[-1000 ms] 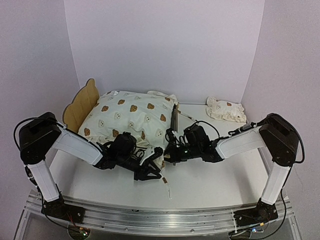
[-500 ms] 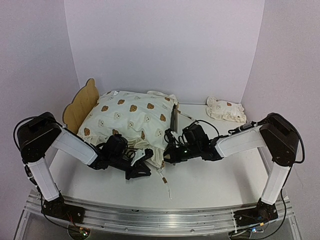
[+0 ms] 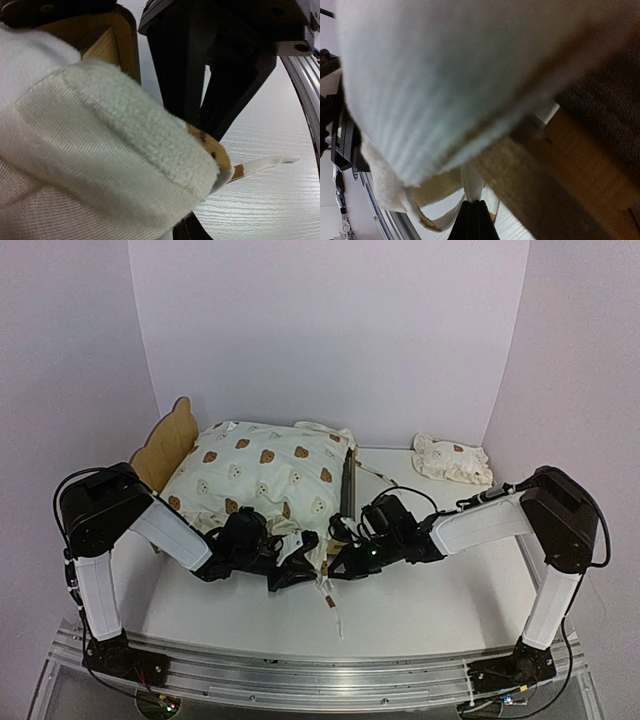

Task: Set up the pet bed

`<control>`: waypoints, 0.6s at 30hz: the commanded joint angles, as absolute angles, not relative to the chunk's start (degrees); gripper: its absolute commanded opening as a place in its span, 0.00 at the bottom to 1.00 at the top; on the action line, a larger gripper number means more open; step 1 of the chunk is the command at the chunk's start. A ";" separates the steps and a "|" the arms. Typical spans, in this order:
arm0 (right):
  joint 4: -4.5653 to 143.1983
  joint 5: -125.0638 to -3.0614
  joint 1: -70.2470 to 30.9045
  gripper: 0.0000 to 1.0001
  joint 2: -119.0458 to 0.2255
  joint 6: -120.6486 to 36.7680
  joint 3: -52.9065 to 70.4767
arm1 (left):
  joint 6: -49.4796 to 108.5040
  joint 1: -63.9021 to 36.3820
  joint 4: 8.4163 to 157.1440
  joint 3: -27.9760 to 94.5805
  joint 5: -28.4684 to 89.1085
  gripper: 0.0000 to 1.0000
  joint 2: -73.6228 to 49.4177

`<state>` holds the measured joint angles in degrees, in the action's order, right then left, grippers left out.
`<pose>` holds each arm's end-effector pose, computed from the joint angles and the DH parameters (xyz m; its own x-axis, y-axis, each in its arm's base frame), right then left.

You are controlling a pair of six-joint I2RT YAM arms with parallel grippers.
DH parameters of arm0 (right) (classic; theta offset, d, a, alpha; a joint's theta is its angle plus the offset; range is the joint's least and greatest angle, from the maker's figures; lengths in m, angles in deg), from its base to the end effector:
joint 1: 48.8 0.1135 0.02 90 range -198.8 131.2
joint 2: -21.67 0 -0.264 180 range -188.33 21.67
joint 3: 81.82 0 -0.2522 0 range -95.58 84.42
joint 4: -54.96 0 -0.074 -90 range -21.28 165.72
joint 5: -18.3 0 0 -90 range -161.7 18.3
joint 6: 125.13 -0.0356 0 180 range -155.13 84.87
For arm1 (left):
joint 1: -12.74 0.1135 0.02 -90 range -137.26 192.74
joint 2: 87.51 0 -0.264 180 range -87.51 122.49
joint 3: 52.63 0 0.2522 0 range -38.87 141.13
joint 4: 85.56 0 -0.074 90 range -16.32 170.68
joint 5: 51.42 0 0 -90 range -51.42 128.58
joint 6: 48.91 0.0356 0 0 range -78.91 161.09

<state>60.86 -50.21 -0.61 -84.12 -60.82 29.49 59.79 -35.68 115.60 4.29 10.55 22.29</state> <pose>0.2378 0.2855 0.1423 -0.7878 -0.2757 -0.5508 -0.5889 0.5994 0.5422 0.2206 -0.2739 0.1054 -0.0338 0.4645 -0.8849 0.9886 0.1456 0.0387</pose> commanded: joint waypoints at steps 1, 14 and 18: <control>62.15 -48.66 -0.29 0.00 -84.76 -59.57 27.78 | 64.70 -35.68 119.75 5.19 5.43 0.28 21.89; 61.54 -47.36 -0.13 0.00 -85.68 -59.00 25.97 | 73.75 -35.69 123.96 5.31 13.11 0.29 21.17; 61.51 -46.72 -0.11 0.00 -85.74 -58.76 25.48 | 74.99 -35.76 124.59 4.84 10.88 0.31 21.13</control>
